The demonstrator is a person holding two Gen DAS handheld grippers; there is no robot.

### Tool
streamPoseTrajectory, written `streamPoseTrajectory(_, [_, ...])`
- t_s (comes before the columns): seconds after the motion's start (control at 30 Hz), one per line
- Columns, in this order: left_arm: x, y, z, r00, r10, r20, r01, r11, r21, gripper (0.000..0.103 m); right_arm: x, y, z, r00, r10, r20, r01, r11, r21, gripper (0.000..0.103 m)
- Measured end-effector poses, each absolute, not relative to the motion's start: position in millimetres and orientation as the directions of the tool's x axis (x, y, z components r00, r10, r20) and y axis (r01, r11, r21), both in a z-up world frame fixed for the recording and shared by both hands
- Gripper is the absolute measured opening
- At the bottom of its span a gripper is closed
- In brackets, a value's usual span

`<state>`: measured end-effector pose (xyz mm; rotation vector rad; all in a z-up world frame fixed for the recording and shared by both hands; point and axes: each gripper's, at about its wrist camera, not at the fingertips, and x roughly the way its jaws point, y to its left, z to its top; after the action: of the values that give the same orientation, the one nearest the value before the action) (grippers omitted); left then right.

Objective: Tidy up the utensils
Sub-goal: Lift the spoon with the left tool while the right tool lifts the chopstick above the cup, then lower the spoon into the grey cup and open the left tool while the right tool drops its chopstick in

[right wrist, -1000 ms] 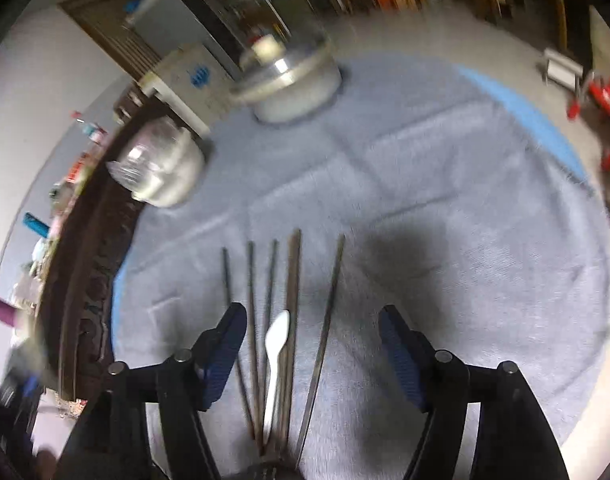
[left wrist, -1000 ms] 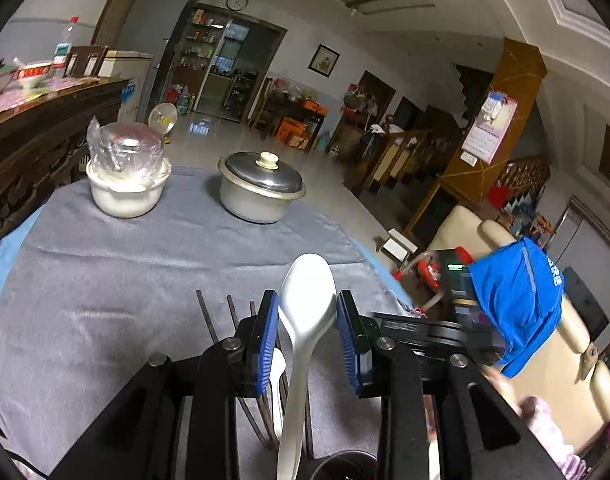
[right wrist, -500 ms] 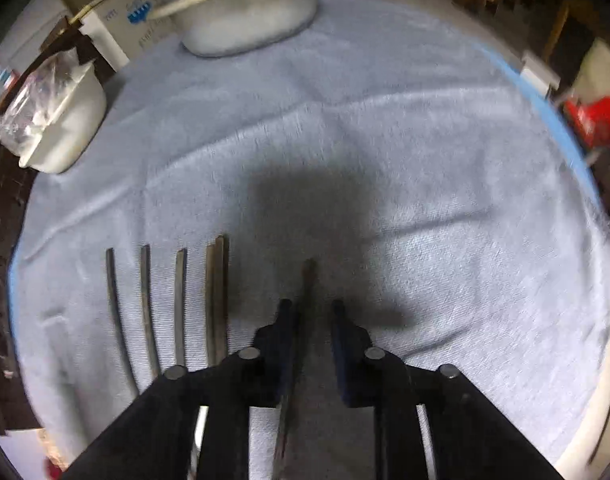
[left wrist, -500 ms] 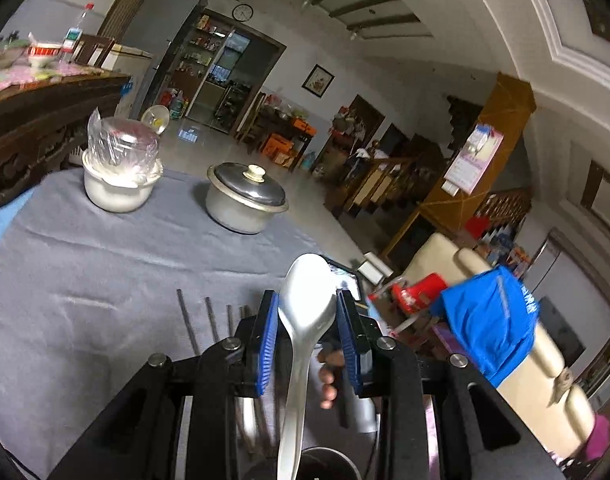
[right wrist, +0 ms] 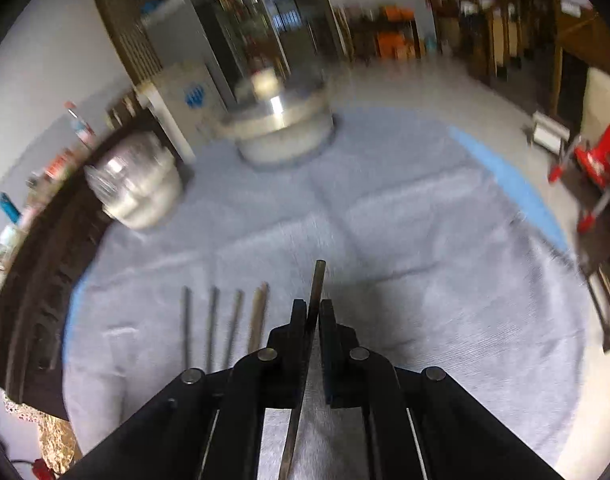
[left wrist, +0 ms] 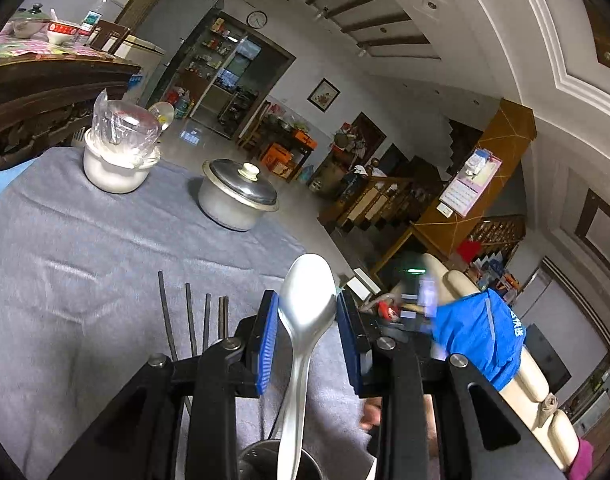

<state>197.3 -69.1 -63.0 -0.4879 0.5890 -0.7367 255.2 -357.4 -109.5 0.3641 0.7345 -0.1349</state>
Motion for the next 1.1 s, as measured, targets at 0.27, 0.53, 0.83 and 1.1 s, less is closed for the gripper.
streamPoseTrajectory(0.27, [180.3, -76.6, -76.4, 0.632, -0.704, -0.324, 0.444, 0.672, -0.593, 0.031, 182.3, -335.7, -44.5, 0.896, -0.048, -0.442, 0.191, 0.939, 0.284, 0.006])
streamPoseTrajectory(0.53, [171.0, -77.0, -94.5, 0.681, -0.654, -0.329, 0.416, 0.715, -0.562, 0.031, 140.7, -302.5, 10.1, 0.962, -0.084, -0.258, 0.144, 0.964, 0.223, 0.006])
streamPoseTrajectory(0.83, [166.5, -62.9, -106.6, 0.718, -0.629, -0.298, 0.39, 0.718, -0.576, 0.031, 110.2, -277.0, 51.7, 0.977, 0.01, -0.213, 0.034, 0.979, 0.199, 0.006])
streamPoseTrajectory(1.1, [158.8, -59.7, -111.1, 0.718, -0.632, -0.291, 0.39, 0.712, -0.584, 0.031, 87.2, -248.4, 60.9, 0.969, 0.107, -0.222, -0.06, 0.976, 0.208, 0.006])
